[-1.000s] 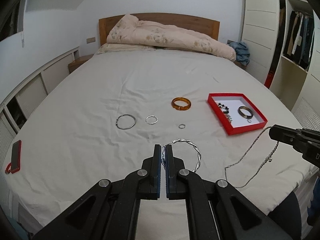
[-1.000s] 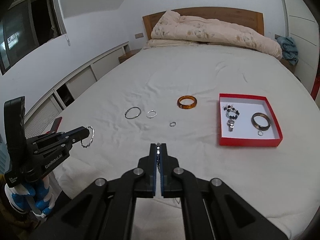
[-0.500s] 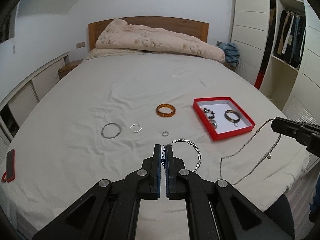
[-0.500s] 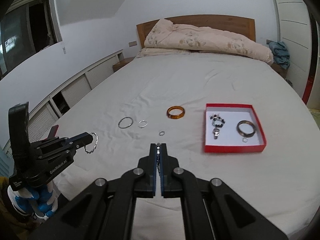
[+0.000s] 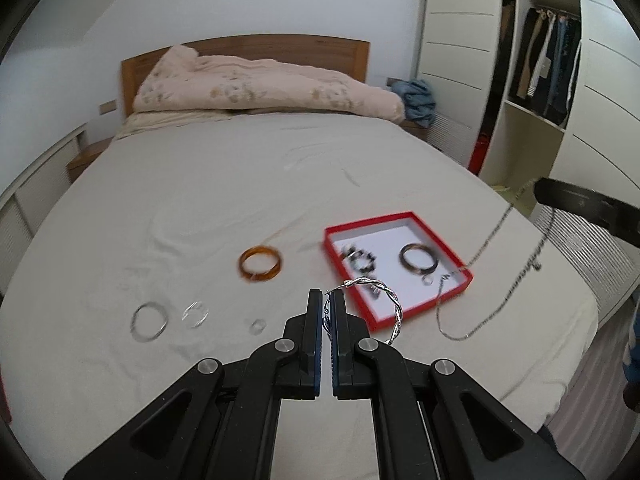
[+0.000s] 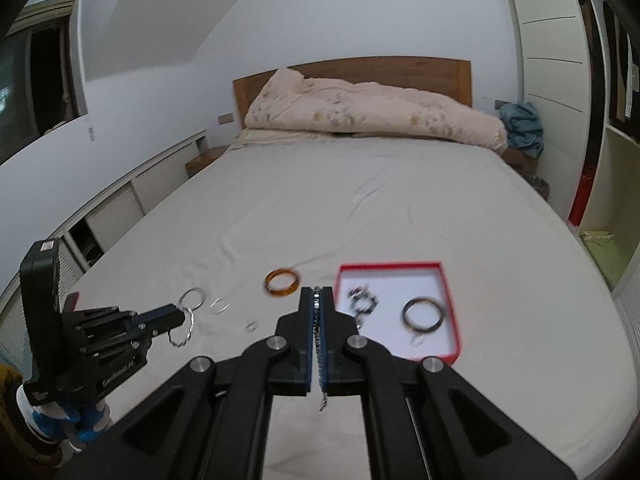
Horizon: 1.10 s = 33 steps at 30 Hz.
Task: Organize jewelry
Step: 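Lift the chain and twisted hoop and carry them toward the red box, then lower the chain and hoop into the red box and open both tools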
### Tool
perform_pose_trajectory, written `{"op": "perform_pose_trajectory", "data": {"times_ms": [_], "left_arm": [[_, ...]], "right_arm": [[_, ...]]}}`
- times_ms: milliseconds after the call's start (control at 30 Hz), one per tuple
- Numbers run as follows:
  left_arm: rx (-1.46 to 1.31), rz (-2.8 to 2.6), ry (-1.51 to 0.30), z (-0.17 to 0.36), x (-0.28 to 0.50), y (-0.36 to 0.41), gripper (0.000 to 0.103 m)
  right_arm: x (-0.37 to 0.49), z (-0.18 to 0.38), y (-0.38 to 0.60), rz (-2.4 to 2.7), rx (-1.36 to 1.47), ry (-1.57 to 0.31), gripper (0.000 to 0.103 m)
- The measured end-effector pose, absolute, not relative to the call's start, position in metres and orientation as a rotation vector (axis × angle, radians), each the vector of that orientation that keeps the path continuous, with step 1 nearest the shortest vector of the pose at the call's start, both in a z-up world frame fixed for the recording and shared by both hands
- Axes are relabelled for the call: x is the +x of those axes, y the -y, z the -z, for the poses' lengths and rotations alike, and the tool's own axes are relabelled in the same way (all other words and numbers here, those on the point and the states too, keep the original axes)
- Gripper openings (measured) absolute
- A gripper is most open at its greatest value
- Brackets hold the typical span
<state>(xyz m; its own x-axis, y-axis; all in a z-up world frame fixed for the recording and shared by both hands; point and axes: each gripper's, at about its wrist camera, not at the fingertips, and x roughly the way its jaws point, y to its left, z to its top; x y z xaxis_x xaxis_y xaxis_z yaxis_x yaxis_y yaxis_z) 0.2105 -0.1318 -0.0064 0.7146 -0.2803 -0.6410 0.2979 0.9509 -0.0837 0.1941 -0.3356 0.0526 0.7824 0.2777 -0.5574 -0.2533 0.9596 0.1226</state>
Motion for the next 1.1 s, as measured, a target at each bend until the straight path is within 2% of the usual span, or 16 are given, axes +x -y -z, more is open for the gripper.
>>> {"op": "perform_pose_trajectory", "data": {"times_ms": [367, 667, 833, 1100], "left_arm": [[0.087, 0.390, -0.791, 0.050, 0.335, 0.208, 0.003], [0.072, 0.427, -0.908, 0.115, 0.384, 0.238, 0.003], [0.081, 0.450, -0.970, 0.146, 0.382, 0.246, 0.003], [0.116, 0.465, -1.018, 0.165, 0.373, 0.260, 0.003]], "right_arm": [[0.325, -0.018, 0.376, -0.230, 0.052, -0.627, 0.002], [0.418, 0.040, 0.392, -0.199, 0.106, -0.655, 0.002], [0.415, 0.080, 0.399, -0.187, 0.127, -0.716, 0.002], [0.372, 0.132, 0.424, -0.146, 0.170, -0.828, 0.002]]}}
